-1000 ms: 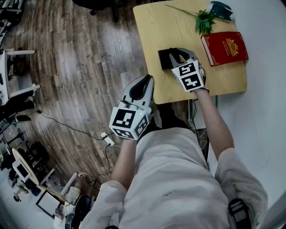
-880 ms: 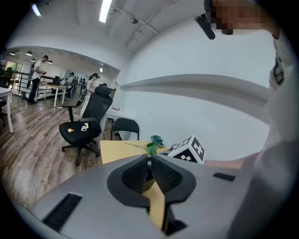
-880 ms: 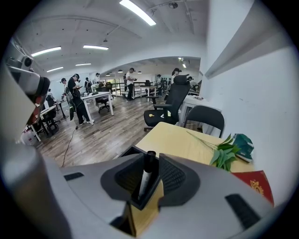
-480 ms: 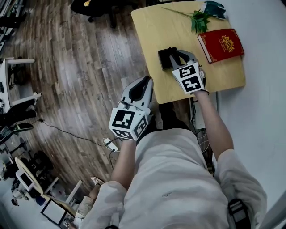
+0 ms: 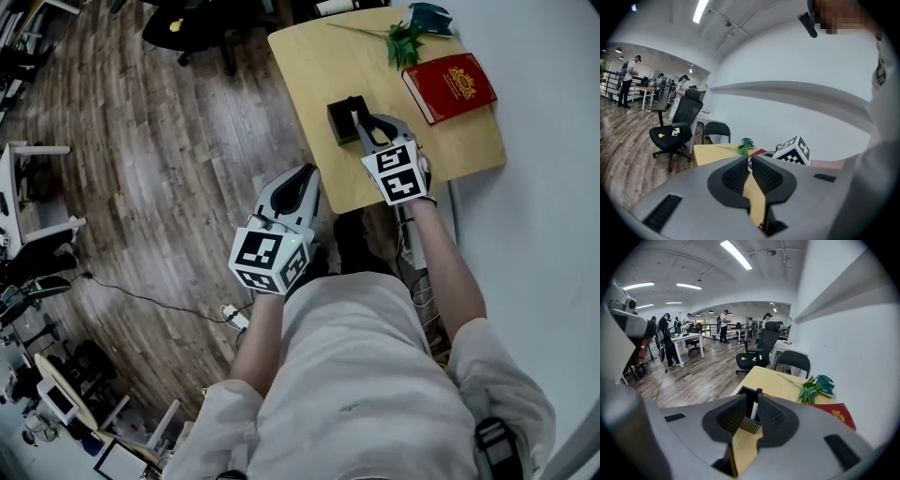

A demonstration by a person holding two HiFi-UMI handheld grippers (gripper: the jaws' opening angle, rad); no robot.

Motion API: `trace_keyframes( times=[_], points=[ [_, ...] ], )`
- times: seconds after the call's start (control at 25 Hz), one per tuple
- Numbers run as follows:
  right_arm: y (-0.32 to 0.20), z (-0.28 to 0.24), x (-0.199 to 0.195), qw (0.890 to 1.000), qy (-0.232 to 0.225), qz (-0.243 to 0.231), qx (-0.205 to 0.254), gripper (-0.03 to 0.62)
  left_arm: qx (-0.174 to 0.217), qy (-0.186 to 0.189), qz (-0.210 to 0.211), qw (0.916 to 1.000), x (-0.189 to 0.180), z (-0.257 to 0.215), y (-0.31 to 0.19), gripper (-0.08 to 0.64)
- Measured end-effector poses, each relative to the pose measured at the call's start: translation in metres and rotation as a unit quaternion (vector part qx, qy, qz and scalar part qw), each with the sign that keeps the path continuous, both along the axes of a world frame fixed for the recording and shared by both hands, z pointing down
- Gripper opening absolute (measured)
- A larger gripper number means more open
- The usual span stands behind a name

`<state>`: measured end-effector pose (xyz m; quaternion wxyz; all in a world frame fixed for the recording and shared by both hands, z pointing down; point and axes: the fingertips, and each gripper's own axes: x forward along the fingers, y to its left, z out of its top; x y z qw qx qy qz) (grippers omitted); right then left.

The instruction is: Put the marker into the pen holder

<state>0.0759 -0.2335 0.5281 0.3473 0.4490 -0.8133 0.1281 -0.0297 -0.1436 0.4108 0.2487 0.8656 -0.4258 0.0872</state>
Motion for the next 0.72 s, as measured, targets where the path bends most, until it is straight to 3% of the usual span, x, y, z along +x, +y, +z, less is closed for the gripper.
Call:
trace_keyframes(
  times=[0.72],
  points=[
    [0.105, -0.026, -0.019, 0.999, 0.015, 0.044, 0.010, 0.029, 0.014, 0.024, 0.049, 0.9984, -0.025, -0.011, 0.063, 0.028]
  ],
)
